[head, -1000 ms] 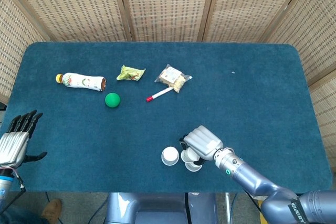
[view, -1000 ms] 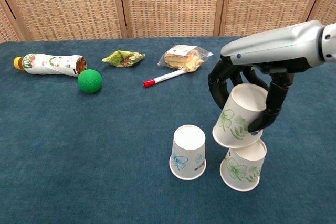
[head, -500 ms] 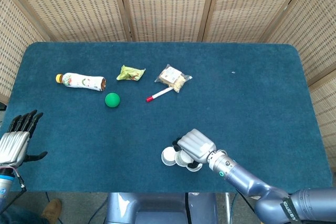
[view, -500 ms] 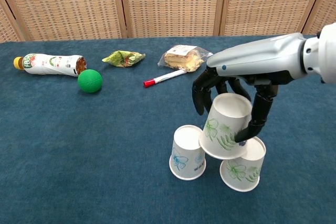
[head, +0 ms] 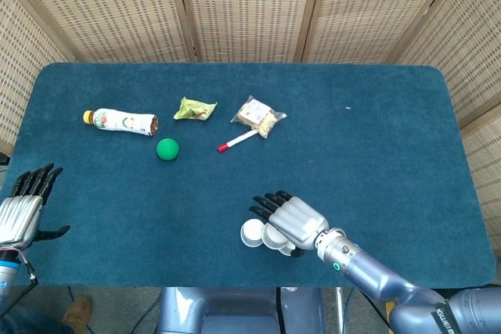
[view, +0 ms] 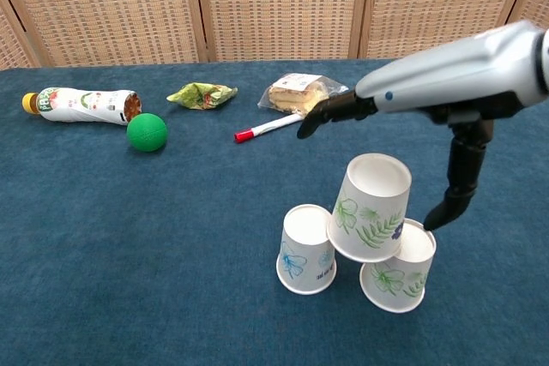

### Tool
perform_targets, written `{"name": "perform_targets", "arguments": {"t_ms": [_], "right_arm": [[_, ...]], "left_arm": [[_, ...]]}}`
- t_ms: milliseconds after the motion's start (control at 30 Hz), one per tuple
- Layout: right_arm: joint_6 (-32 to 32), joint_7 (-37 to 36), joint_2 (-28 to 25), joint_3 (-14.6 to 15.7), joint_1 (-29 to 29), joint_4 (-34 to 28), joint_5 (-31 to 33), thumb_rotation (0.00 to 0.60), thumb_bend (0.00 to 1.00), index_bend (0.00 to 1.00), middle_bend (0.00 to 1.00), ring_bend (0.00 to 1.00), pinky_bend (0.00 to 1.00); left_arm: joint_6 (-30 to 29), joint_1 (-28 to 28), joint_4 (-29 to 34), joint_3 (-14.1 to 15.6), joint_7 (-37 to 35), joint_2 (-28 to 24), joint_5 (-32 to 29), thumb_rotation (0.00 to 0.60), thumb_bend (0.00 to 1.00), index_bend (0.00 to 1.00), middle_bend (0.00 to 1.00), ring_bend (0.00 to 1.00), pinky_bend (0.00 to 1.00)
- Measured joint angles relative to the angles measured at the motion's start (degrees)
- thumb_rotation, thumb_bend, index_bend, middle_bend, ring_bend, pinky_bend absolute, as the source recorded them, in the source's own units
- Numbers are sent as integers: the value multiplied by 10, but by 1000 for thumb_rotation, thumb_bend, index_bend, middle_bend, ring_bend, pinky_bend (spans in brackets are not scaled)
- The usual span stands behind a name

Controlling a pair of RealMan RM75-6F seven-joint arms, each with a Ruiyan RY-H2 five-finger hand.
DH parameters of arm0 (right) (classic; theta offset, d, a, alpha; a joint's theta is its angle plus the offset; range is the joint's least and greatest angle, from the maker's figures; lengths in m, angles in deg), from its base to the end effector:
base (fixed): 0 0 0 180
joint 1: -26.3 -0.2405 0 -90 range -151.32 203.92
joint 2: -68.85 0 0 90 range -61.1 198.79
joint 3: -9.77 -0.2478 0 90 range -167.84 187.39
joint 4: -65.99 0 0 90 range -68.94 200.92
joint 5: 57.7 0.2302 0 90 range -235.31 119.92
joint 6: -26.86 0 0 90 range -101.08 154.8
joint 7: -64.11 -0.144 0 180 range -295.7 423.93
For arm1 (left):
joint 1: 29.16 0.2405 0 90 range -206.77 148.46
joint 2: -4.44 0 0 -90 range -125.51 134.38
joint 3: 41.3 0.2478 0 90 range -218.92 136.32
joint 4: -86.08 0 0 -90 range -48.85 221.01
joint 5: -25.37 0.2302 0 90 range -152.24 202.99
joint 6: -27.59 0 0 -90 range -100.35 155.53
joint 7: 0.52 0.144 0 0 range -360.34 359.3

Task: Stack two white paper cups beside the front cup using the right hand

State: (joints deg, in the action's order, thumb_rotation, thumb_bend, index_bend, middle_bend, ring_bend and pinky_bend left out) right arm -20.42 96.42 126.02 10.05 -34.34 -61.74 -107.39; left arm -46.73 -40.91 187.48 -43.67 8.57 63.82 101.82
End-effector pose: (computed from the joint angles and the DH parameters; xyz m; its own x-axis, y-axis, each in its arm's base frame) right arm -0.0529 -0.2555 0.0420 0.6755 -0.4013 0.6186 -0.6820 -0.6589 0.3173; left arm -0.2930 0.2099 0.1283 0.4486 0.1691 0.8776 0.8898 0.0069 -0.4562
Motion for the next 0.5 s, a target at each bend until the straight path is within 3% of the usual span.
{"name": "perform_targets", "arguments": {"t_ms": [267, 367, 500], "right_arm": [[-57, -34, -118, -2, 55, -36, -75, 600, 0, 38, 41, 49, 99], [-97, -65, -132, 2, 98, -9, -137, 600, 0, 62, 50, 36, 55], [-173, -145, -125, 8, 164, 86, -219, 600, 0, 64, 34, 0, 0]], "left_arm": [[-8, 5, 2, 1, -5, -2, 7, 600, 0, 0, 0, 0, 0], [-12, 7, 4, 3, -4, -1, 10, 600, 0, 0, 0, 0, 0], [-22, 11, 5, 4, -5, 2, 18, 600, 0, 0, 0, 0, 0]]}}
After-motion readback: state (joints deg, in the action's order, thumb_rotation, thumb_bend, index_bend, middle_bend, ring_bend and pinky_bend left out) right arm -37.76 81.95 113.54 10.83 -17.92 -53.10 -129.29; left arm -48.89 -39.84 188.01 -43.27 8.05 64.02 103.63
